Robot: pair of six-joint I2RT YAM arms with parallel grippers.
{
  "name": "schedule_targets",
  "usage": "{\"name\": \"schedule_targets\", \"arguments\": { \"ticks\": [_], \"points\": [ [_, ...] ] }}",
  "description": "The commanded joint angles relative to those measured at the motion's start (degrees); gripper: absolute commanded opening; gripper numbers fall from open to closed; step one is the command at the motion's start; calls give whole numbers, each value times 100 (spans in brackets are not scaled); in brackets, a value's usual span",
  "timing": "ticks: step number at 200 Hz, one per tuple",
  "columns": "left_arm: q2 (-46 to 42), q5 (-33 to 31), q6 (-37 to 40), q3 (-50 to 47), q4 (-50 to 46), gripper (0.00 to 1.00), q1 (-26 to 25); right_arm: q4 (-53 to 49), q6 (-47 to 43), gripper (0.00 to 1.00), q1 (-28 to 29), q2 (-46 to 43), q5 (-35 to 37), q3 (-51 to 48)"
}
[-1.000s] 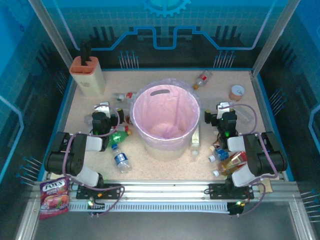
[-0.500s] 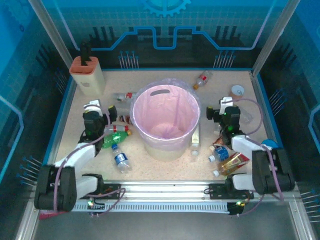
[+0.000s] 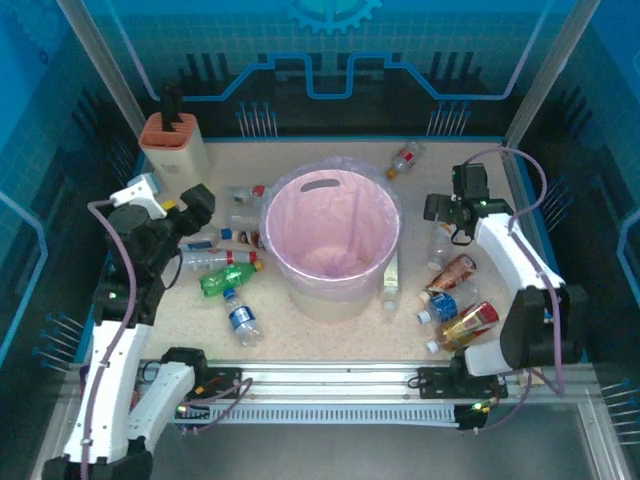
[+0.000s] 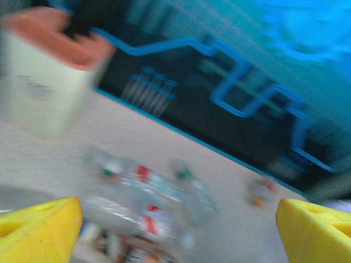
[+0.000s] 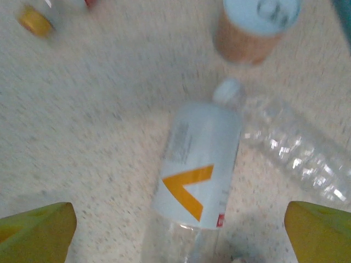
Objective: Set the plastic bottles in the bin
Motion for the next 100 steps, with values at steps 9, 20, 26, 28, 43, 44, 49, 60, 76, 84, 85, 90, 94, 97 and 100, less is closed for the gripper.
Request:
{"name": "schedule_targets", "arguments": {
  "ticks": [9,20,26,28,43,44,49,60,76,84,85,90,94,97,100],
  "points": [
    [296,750,-350,502,-554,94,-990,-702,149,97,-118,394,-91,245],
    [408,599,-328,547,-448,95,-1375,-632,133,98,-160,486,-88,224],
    [488,498,-320,550,-403,95,-1563,-578,134,98,-174,527,-105,211],
    [525,473,-312,550,-380,95,-1624,-562,130,98,-184,549,-116,204],
    [795,346,-289,567,-319,95,-1981,-466,129,98,-213,714,-235,179],
    [817,336,-289,567,-313,95,-2009,-466,129,98,-212,728,-243,177],
    [906,276,-284,559,-293,95,-2112,-444,128,98,-215,803,-251,165],
    [1075,114,-227,567,-295,94,-2312,-431,132,98,-234,963,-260,166],
    [1219,-130,-158,567,-360,94,-2473,-292,129,98,-271,1175,-345,125],
    [1248,-167,-166,533,-331,93,-2497,-236,135,97,-303,1289,-432,122],
    [1250,-175,-175,528,-328,93,-2500,-223,132,97,-309,1297,-443,127],
    [1278,-178,-182,503,-304,92,-2500,-180,137,95,-332,1366,-496,122],
    [1305,-179,-188,491,-308,92,-2503,-159,148,93,-334,1411,-538,131],
    [1327,-182,-193,484,-311,91,-2511,-142,143,92,-343,1454,-567,141],
    [1353,-181,-204,481,-316,91,-2518,-140,148,90,-360,1487,-599,152]
  ]
}}
